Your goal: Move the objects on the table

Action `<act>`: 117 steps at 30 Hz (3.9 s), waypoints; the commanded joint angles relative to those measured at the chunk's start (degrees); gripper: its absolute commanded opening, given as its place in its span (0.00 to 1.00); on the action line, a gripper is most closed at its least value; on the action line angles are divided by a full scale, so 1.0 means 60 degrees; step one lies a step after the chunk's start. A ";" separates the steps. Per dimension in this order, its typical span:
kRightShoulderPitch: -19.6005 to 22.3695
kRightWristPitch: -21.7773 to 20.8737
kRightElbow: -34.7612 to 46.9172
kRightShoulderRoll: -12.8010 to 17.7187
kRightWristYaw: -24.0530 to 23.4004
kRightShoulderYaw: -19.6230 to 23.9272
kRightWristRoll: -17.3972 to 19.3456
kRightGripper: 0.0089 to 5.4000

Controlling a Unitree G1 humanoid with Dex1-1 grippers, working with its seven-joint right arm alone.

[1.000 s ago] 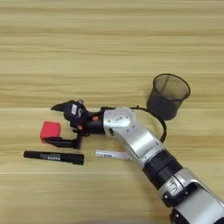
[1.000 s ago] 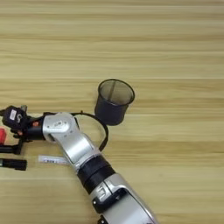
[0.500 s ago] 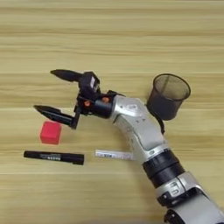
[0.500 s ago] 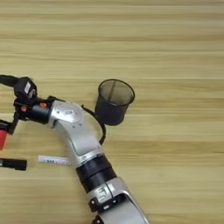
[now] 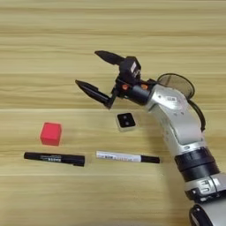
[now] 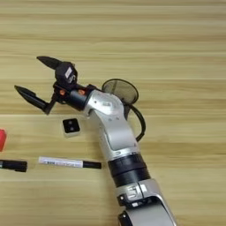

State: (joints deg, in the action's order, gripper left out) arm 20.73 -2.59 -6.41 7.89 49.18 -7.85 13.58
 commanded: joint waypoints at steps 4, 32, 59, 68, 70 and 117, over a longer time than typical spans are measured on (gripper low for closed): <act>0.0215 0.0360 0.1498 0.1050 0.0228 0.0475 0.0407 0.99; -0.2837 0.2459 0.3229 0.2566 -0.0548 0.0469 -0.0393 0.99; -0.2371 0.1409 0.0643 0.1547 -0.2221 -0.0039 -0.1812 0.99; -0.2273 0.1338 0.0441 0.1521 -0.2314 -0.0052 -0.1895 0.83; -0.2282 0.1328 0.0442 0.1523 -0.2303 -0.0067 -0.1911 0.78; -0.1835 0.1570 0.1394 0.0654 -0.1706 -0.1737 -0.2063 0.57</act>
State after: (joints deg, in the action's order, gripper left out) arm 5.91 7.17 -0.20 12.36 39.25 -17.95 1.06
